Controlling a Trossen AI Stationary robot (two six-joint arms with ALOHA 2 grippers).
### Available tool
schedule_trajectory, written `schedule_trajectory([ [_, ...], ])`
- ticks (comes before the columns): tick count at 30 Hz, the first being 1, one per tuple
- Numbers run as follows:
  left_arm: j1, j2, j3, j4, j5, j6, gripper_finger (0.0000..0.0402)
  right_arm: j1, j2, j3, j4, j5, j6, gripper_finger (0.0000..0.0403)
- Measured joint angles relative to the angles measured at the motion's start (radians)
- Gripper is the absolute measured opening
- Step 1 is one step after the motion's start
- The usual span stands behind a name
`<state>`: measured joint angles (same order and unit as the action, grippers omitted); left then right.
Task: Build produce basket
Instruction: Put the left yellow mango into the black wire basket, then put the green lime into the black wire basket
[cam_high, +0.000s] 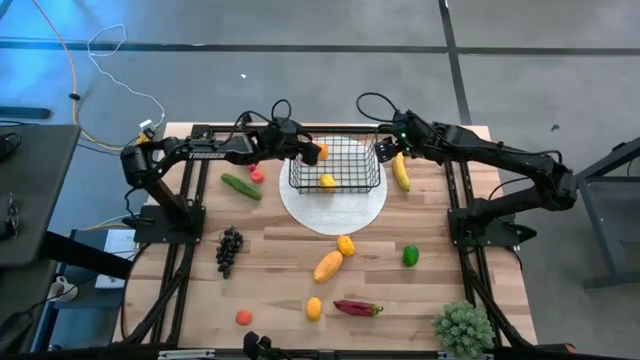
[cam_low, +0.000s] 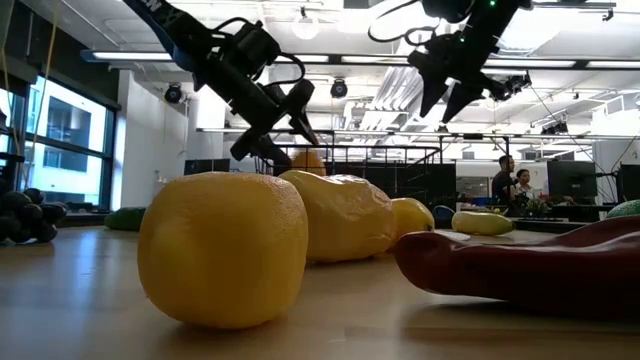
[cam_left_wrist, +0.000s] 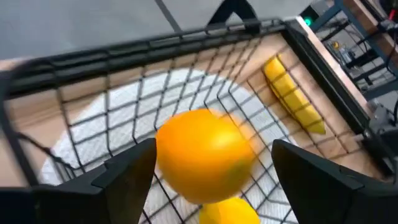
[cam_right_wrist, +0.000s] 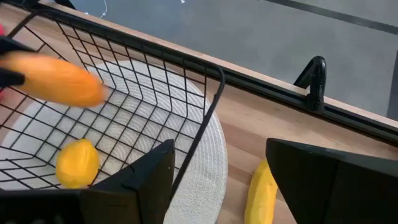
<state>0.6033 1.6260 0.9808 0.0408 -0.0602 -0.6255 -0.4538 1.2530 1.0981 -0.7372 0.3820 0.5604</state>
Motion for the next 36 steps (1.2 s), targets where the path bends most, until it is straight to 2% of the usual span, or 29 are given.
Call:
schedule_trajectory([
  [7,0.005,-0.03,0.068,-0.043,-0.008,0.055,0.0309,0.005,0.0,0.0,-0.044,-0.014,0.009,0.0233],
  [12,0.008,-0.052,0.161,-0.213,-0.011,0.153,0.031,0.047,-0.018,0.0,-0.119,-0.037,0.094,0.0233],
  [16,0.008,-0.091,0.234,-0.398,-0.016,0.25,0.031,0.113,-0.044,0.0,-0.178,-0.057,0.233,0.0233],
  [20,0.004,-0.157,0.275,-0.515,-0.014,0.32,0.031,0.199,-0.056,0.0,-0.222,-0.09,0.394,0.0233],
  [24,0.003,-0.23,0.275,-0.612,0.021,0.347,0.031,0.301,-0.057,0.0,-0.268,-0.141,0.589,0.0233],
  [28,-0.002,-0.296,0.275,-0.707,0.068,0.35,0.031,0.419,-0.057,0.0,-0.315,-0.149,0.78,0.0233],
  [36,-0.054,-0.369,0.274,-0.82,0.083,0.391,0.031,0.627,-0.026,0.0,-0.407,-0.17,1.051,0.0233],
])
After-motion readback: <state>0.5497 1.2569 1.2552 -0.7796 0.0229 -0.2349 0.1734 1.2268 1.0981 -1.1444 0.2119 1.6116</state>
